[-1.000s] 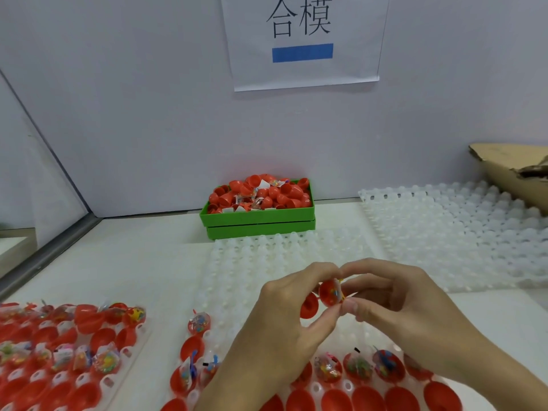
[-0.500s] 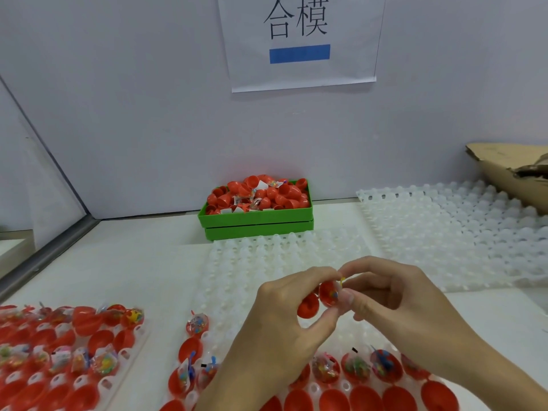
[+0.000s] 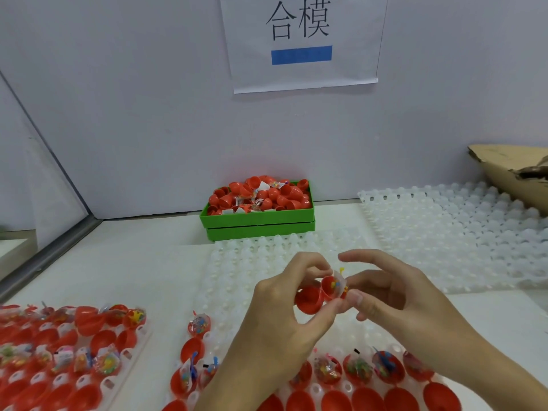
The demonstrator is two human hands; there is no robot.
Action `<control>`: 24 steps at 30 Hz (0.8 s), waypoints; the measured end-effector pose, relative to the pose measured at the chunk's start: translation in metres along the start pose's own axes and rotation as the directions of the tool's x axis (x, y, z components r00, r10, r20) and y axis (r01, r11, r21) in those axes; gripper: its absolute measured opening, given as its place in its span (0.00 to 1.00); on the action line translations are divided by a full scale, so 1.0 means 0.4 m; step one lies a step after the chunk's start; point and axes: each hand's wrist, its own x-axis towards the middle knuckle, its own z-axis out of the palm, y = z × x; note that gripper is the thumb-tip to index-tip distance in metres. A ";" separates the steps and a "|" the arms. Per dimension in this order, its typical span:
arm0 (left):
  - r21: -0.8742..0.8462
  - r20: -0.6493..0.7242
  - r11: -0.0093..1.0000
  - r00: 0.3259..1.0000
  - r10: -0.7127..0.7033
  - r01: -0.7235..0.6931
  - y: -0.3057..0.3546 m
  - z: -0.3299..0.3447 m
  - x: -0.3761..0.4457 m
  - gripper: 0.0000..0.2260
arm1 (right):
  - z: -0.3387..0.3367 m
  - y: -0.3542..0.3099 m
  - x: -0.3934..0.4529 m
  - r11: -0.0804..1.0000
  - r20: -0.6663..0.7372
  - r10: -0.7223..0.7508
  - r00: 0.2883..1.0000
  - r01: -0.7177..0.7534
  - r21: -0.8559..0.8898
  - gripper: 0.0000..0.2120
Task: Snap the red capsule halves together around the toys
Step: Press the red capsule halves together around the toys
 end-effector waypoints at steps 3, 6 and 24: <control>-0.040 -0.026 0.998 0.998 -0.050 0.049 -0.004 -0.001 0.000 0.16 | 0.000 0.003 0.003 1.000 0.031 -0.015 0.999 0.015 0.007 0.15; -0.090 -0.031 0.993 0.997 -0.077 0.074 -0.005 -0.005 0.003 0.17 | 0.000 0.000 0.005 0.999 0.037 -0.045 0.998 0.045 -0.016 0.14; -0.115 -0.066 0.983 0.987 -0.149 0.140 0.004 -0.012 0.009 0.27 | 0.005 -0.012 0.005 0.993 -0.061 -0.049 0.997 0.055 0.107 0.09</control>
